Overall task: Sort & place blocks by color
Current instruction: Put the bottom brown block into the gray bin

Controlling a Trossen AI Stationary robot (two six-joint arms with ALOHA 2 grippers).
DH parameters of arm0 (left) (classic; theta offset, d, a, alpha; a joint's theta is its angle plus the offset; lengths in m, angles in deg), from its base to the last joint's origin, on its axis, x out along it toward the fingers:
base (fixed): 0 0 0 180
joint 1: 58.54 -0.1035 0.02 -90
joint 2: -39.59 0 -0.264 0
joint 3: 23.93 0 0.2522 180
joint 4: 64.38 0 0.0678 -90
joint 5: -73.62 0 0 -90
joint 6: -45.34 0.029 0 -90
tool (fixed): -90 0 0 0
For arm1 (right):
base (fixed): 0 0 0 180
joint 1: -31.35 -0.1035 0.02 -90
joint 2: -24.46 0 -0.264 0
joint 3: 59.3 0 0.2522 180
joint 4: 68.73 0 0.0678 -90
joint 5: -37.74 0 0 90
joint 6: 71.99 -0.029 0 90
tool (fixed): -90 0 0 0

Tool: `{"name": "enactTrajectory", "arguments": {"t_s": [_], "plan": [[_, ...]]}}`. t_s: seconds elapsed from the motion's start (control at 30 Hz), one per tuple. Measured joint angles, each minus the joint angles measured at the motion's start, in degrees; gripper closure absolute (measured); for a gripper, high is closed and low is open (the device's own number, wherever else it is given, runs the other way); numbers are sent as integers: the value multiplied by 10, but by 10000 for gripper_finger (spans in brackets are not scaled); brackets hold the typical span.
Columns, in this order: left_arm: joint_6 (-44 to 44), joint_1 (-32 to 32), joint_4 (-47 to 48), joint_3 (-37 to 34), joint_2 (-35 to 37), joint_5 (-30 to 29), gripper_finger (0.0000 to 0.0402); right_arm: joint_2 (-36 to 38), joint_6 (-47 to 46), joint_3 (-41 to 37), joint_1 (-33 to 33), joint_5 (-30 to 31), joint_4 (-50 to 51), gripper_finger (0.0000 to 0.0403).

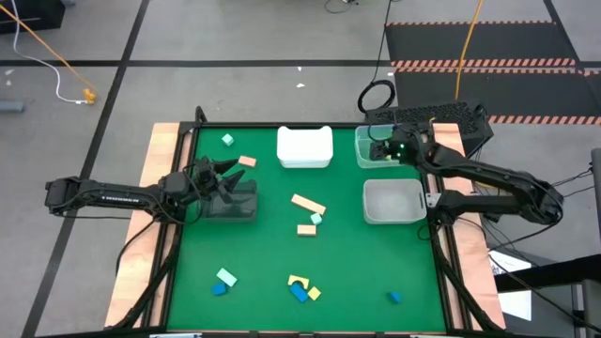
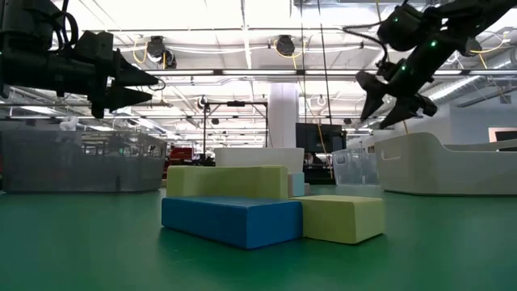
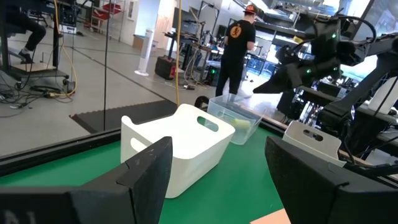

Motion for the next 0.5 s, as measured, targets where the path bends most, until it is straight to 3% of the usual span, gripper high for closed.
{"name": "enactTrajectory", "arguments": {"t_s": [0.27, 0.5], "plan": [[0, 0, 0, 0, 0, 0, 144, 68, 37, 0, -14, -66, -117, 168], [0, 0, -21, 0, 0, 0, 144, 109, 25, 0, -85, -102, -281, 167]]}}
